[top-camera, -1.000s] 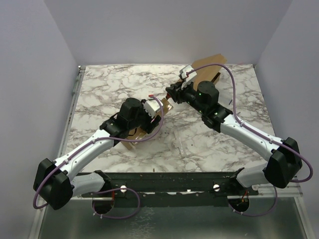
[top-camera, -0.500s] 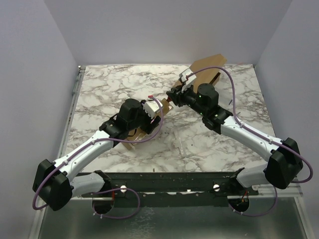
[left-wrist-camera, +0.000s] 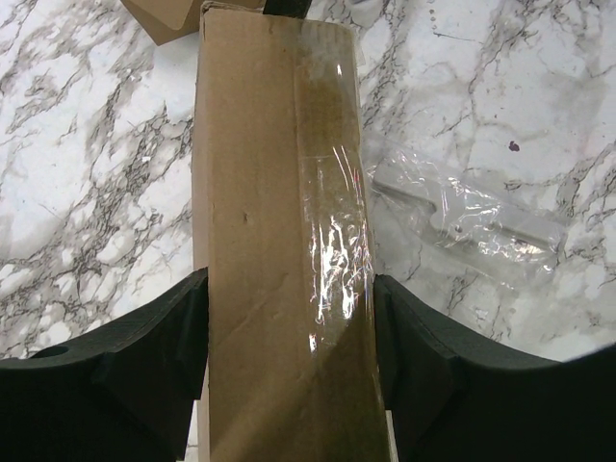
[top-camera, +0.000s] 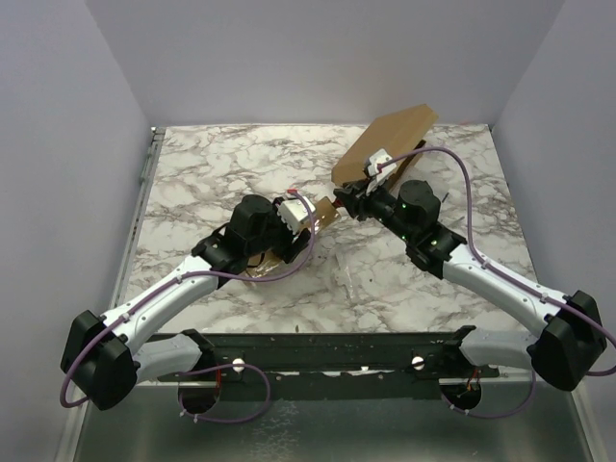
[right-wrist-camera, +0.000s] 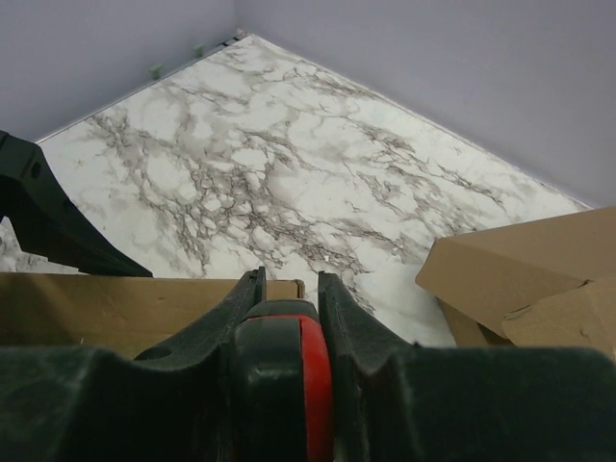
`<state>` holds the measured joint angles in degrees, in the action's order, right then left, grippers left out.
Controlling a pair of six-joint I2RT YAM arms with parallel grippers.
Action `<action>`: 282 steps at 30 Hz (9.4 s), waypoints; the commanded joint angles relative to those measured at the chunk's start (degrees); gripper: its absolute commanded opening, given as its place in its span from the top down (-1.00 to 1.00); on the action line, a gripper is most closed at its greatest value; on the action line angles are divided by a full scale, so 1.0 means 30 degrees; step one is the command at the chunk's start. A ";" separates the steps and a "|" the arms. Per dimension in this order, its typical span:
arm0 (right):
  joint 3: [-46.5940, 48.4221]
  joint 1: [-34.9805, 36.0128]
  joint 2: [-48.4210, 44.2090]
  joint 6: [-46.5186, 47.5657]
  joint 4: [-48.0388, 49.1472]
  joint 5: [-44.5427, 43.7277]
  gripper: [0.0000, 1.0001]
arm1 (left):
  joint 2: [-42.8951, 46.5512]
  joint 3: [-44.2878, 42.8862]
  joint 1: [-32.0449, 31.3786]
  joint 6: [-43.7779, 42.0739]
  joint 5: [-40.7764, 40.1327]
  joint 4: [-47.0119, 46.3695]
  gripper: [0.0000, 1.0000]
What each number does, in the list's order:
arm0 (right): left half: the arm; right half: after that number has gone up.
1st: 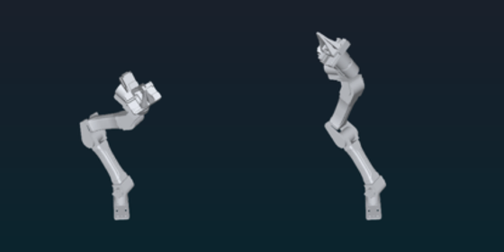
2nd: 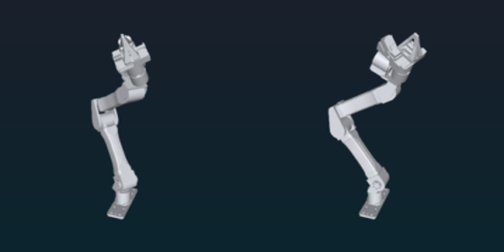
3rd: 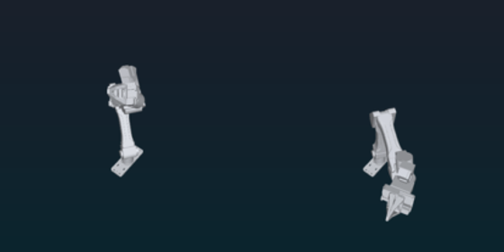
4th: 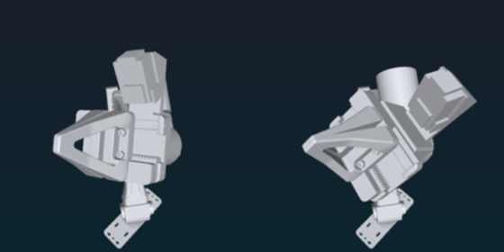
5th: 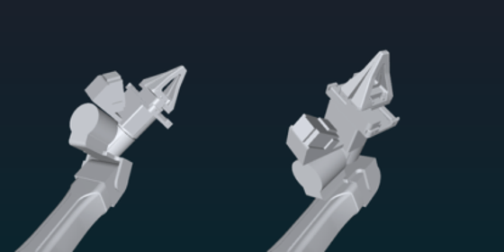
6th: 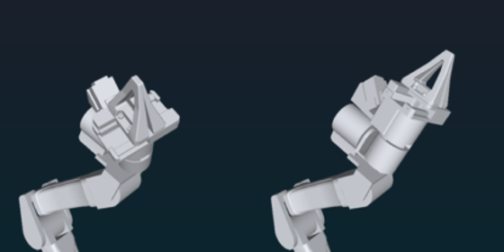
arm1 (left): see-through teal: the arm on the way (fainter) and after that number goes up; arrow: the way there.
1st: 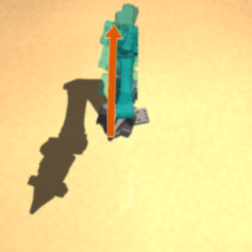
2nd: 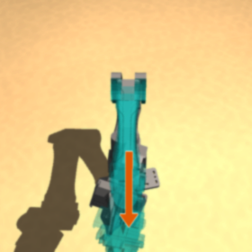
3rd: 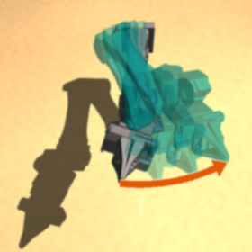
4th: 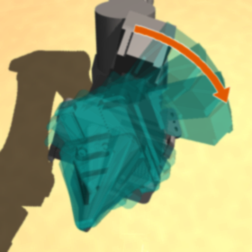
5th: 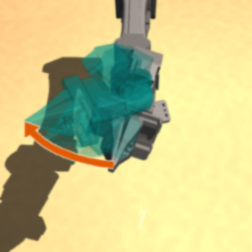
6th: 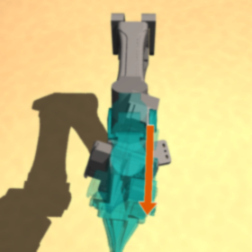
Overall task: Unpack the express box
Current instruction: Cut the express box at the center of the board, then place the knife at the center of the board, then adjust the express box at the center of the board, then open the express box at the center of the board.
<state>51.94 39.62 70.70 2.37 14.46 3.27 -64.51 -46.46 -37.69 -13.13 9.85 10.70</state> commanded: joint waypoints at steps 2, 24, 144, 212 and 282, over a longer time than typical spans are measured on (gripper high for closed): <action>-0.2231 0.0007 -0.0876 -0.0724 0.1210 -0.0584 0.99 | -0.0872 0.0647 0.0603 0.1561 -0.1348 0.2000 0.64; -0.2627 0.1223 -0.0573 -0.0968 0.0209 -0.3680 0.99 | -0.1450 0.0222 0.1079 0.2630 -0.2276 0.2003 0.75; 1.3965 -0.0632 1.6846 -0.5729 -1.3291 -0.0104 -0.41 | -0.3498 0.4291 1.3671 1.6994 0.5403 -0.3688 -0.32; 1.3647 -0.0849 1.7570 -0.6882 -1.3599 -0.0005 -0.30 | -0.8144 0.0577 1.3358 1.1814 -0.2197 0.1229 -0.04; 1.4177 -0.1023 1.8688 -0.3139 -1.2697 -0.3425 -0.38 | -0.7043 0.0813 0.8528 1.2264 -0.8127 0.3531 -0.11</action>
<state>97.19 38.13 122.91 -10.66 -19.14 -5.48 -85.47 -46.22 -13.08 27.38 -12.01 8.78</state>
